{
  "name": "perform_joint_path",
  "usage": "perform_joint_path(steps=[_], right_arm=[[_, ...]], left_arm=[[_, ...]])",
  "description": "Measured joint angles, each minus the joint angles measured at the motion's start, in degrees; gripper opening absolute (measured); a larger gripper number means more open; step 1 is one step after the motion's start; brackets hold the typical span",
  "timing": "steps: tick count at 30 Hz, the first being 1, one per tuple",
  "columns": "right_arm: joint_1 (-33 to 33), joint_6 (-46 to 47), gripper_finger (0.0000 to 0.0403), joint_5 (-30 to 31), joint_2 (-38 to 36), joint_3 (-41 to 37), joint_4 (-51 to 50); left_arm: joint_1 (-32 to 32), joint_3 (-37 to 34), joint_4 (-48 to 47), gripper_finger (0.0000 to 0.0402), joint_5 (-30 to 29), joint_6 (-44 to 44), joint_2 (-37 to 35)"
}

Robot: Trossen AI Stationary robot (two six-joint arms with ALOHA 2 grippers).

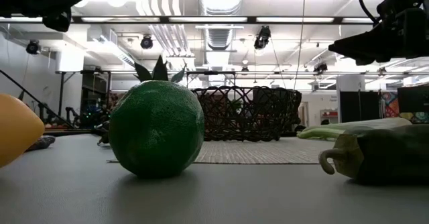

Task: Build produce basket
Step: Put the orange pumpkin into the black wire basket

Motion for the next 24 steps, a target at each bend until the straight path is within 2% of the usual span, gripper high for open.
perform_joint_path(steps=[5,10,12,18,24], right_arm=[[0.0,0.8,0.0144,3.4,0.0,0.0,2.8],[0.0,18.8,0.0144,3.4,0.0,0.0,2.9],[0.0,21.6,0.0144,3.4,0.0,0.0,3.1],[0.0,22.0,0.0144,3.4,0.0,0.0,3.5],[0.0,21.9,0.0144,3.4,-0.1,0.0,5.2]], left_arm=[[0.0,0.0,4.0,0.0004,0.7,-2.1,0.0],[0.0,0.0,14.2,0.0004,1.6,1.5,0.1],[0.0,0.0,17.4,0.0004,2.6,1.6,0.3],[0.0,0.0,25.3,0.0004,3.3,0.2,2.3],[0.0,0.0,34.1,0.0004,-2.4,0.0,8.2]])
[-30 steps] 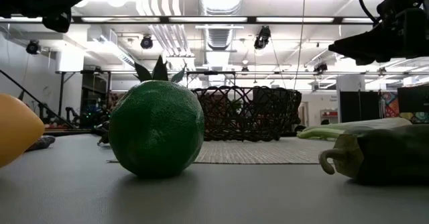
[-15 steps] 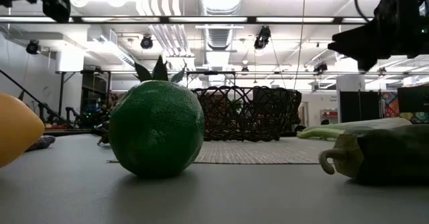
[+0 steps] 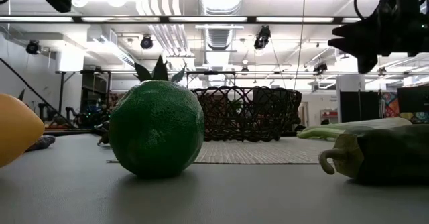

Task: Build produce basket
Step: Put the orange pumpkin into the black wire basket

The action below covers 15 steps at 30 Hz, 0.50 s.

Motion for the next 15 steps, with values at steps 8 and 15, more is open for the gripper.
perform_joint_path(steps=[8,15], right_arm=[[0.0,-4.1,0.0144,0.2,0.0,0.0,1.1],[0.0,-4.6,0.0144,0.3,0.1,0.0,1.1]], left_arm=[[0.0,0.0,3.1,0.0004,-8.4,-12.1,10.8],[0.0,0.0,1.7,0.0002,-17.5,-25.4,19.6]])
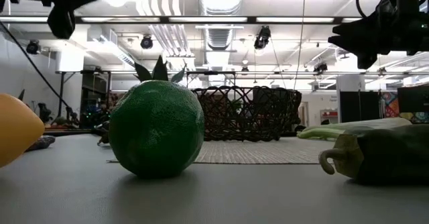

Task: Build produce basket
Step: Put the orange pumpkin into the black wire basket

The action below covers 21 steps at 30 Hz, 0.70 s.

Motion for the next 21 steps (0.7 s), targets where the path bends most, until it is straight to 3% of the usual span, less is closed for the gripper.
perform_joint_path(steps=[5,11,17,21], right_arm=[[0.0,0.0,0.0144,0.2,0.0,0.0,0.0],[0.0,0.0,0.0144,0.3,0.0,0.0,-0.3],[0.0,0.0,0.0144,0.3,0.0,0.0,-0.5],[0.0,0.0,0.0144,0.3,0.0,0.0,-0.7]], left_arm=[[0.7,0.7,-0.8,0.0001,-3.9,-4.4,2.2],[5.6,3.6,-1.6,0.0,-2.8,-4.7,8.0],[16.1,8.5,-6.4,0.0,11.6,-5.3,14.0],[24.8,14.8,-27.3,0.0,21.0,-11.8,15.9]])
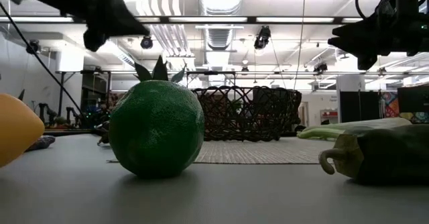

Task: Build produce basket
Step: Put the orange pumpkin into the black wire basket

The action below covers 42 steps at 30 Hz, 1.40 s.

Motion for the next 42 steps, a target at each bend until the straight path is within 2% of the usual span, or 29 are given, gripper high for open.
perform_joint_path(steps=[5,9,13,16,20,26,29,34,39,42], right_arm=[[0.0,0.0,0.0144,0.0,0.0,0.0,-0.1],[0.0,0.0,0.0144,0.0,0.0,0.0,-0.1],[0.0,0.0,0.0144,0.0,0.0,0.0,-0.1],[0.0,0.0,0.0144,0.0,0.0,0.0,-0.2],[0.0,0.2,0.0144,0.0,0.0,0.0,-0.2],[0.0,1.1,0.0144,-0.1,0.0,0.0,-0.1],[0.0,1.6,0.0144,-0.1,0.0,0.0,-0.1],[0.0,3.7,0.0144,-0.2,0.0,0.0,0.0],[0.0,3.8,0.0144,-0.5,0.0,0.0,0.0],[0.0,3.8,0.0144,-0.6,0.0,0.0,0.0]], left_arm=[[10.1,8.3,-29.3,0.0,9.4,-4.7,3.3],[16.5,11.2,-40.8,0.0,10.1,-2.5,6.3],[22.6,11.3,-40.2,0.0008,10.7,4.2,9.3],[27.1,11.3,-39.9,0.0041,11.4,6.0,11.4],[31.1,11.3,-40.1,0.0121,12.0,7.2,13.8],[33.7,11.2,-38.6,0.0257,11.5,11.9,17.2],[34.0,11.2,-35.6,0.0296,11.3,17.1,19.3],[34.4,11.2,-32.3,0.0305,11.0,21.1,23.1],[34.5,11.2,-32.0,0.0306,5.0,21.5,26.5],[34.5,11.2,-31.0,0.0306,4.4,22.6,28.1]])
